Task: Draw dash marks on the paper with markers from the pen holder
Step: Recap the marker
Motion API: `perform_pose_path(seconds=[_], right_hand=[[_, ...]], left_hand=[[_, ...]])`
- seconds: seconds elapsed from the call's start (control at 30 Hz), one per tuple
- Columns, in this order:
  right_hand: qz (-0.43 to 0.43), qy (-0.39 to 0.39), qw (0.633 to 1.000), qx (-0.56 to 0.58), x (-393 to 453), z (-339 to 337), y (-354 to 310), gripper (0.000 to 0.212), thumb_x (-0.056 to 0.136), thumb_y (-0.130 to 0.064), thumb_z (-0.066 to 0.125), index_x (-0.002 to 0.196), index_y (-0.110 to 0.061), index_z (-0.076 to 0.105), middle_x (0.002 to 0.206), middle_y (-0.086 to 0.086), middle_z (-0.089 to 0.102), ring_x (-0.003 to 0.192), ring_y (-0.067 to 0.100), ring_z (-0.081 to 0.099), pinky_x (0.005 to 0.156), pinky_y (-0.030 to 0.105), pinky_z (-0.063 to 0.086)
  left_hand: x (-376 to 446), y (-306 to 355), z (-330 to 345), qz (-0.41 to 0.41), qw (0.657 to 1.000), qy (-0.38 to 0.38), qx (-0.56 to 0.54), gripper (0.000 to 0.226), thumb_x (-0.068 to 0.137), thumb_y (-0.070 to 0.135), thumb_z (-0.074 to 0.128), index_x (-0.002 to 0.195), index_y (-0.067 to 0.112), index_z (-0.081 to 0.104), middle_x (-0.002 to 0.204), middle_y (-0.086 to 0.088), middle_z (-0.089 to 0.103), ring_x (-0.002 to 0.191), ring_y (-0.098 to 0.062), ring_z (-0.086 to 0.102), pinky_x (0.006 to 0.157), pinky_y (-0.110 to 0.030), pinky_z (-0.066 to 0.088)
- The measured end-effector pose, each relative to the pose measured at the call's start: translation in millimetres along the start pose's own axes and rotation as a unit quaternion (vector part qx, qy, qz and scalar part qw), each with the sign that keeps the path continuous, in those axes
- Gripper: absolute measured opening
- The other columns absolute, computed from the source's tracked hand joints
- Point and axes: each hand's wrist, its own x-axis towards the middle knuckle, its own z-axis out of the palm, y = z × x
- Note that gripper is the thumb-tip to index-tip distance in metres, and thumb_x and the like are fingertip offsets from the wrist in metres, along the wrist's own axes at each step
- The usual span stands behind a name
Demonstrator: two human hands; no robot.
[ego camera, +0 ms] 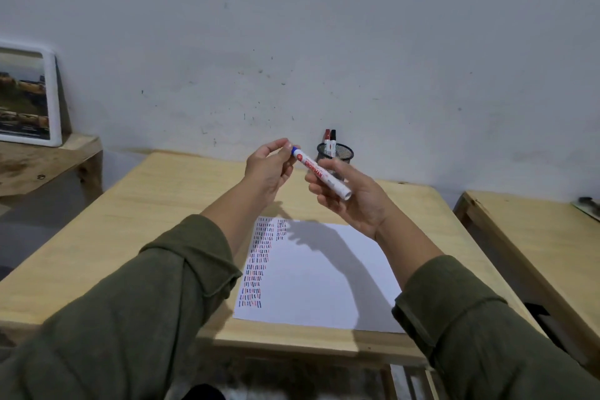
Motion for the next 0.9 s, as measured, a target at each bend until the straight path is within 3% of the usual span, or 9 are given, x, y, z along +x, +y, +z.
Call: perform_pose_path(seconds=[0.07, 0.17, 0.23, 0.37, 0.5, 0.6, 0.73, 0.9], right_hand=[[-0.006, 0.017, 0.998, -0.061, 12, -10, 0, 0.005, 0.093, -0.015, 0.053, 0.089, -0.015, 0.055, 0.082, 0.007, 0.075, 0.069, 0.014, 0.068, 0.060, 0.022, 0.053], [-0.014, 0.042, 0.991, -0.125, 31, -29, -7, 0.015, 0.090, -0.008, 0.057, 0.084, -0.020, 0.050, 0.084, 0.003, 0.076, 0.079, 0.020, 0.062, 0.067, 0.028, 0.043], [-0.033, 0.081, 0.983, -0.160, 46, -44, -17, 0.024, 0.088, -0.004, 0.058, 0.103, -0.022, 0.050, 0.089, 0.006, 0.075, 0.076, 0.016, 0.064, 0.065, 0.029, 0.040], [-0.086, 0.170, 0.941, -0.281, 78, -74, -43, 0.075, 0.086, 0.000, 0.059, 0.141, -0.040, 0.026, 0.104, 0.019, 0.069, 0.080, 0.019, 0.059, 0.070, 0.032, 0.040], [-0.145, 0.221, 0.889, -0.373, 116, -90, -66, 0.094, 0.085, 0.004, 0.059, 0.144, -0.048, 0.009, 0.115, 0.012, 0.061, 0.092, 0.012, 0.064, 0.060, 0.025, 0.048], [-0.183, 0.230, 0.859, -0.420, 144, -96, -70, 0.096, 0.084, 0.004, 0.061, 0.145, -0.049, 0.007, 0.126, 0.000, 0.050, 0.094, 0.015, 0.061, 0.065, 0.026, 0.053], [-0.201, 0.232, 0.819, -0.485, 166, -99, -62, 0.091, 0.084, 0.006, 0.058, 0.144, -0.046, 0.013, 0.107, -0.015, 0.040, 0.082, 0.012, 0.055, 0.070, 0.032, 0.055], [-0.153, 0.230, 0.798, -0.536, 181, -105, -46, 0.083, 0.081, 0.003, 0.059, 0.140, -0.040, 0.021, 0.077, -0.002, 0.055, 0.066, 0.016, 0.060, 0.055, 0.029, 0.052]], left_hand=[[10, 2, 13, -0.002, 0.998, -0.043, 0.046, 0.031, 0.089, 0.012, 0.062, 0.120, 0.009, 0.055, 0.086, -0.004, 0.067, 0.072, -0.008, 0.062, 0.069, -0.018, 0.050], [28, 5, 34, 0.013, 0.982, -0.094, 0.166, 0.040, 0.086, 0.014, 0.067, 0.123, 0.010, 0.054, 0.097, -0.010, 0.069, 0.085, -0.013, 0.064, 0.082, -0.023, 0.051], [43, 4, 45, 0.043, 0.952, -0.088, 0.292, 0.039, 0.084, 0.021, 0.069, 0.121, 0.015, 0.056, 0.113, -0.010, 0.068, 0.101, -0.018, 0.064, 0.091, -0.029, 0.050], [74, -8, 57, 0.080, 0.888, -0.057, 0.448, 0.044, 0.085, 0.026, 0.067, 0.127, 0.015, 0.055, 0.127, -0.002, 0.062, 0.119, -0.017, 0.056, 0.094, -0.026, 0.043], [102, -22, 67, 0.074, 0.846, -0.037, 0.527, 0.058, 0.088, 0.034, 0.063, 0.138, 0.012, 0.046, 0.144, -0.005, 0.049, 0.132, -0.022, 0.046, 0.108, -0.032, 0.037], [119, -30, 70, 0.061, 0.832, -0.034, 0.550, 0.066, 0.090, 0.039, 0.057, 0.146, 0.011, 0.034, 0.152, -0.004, 0.037, 0.140, -0.024, 0.035, 0.111, -0.032, 0.030], [133, -40, 66, 0.057, 0.828, -0.037, 0.556, 0.070, 0.089, 0.042, 0.057, 0.147, 0.012, 0.032, 0.153, -0.005, 0.037, 0.140, -0.025, 0.036, 0.111, -0.033, 0.030], [140, -45, 62, 0.061, 0.829, -0.059, 0.553, 0.067, 0.088, 0.039, 0.060, 0.146, 0.016, 0.035, 0.151, -0.004, 0.041, 0.138, -0.025, 0.039, 0.111, -0.035, 0.032]])
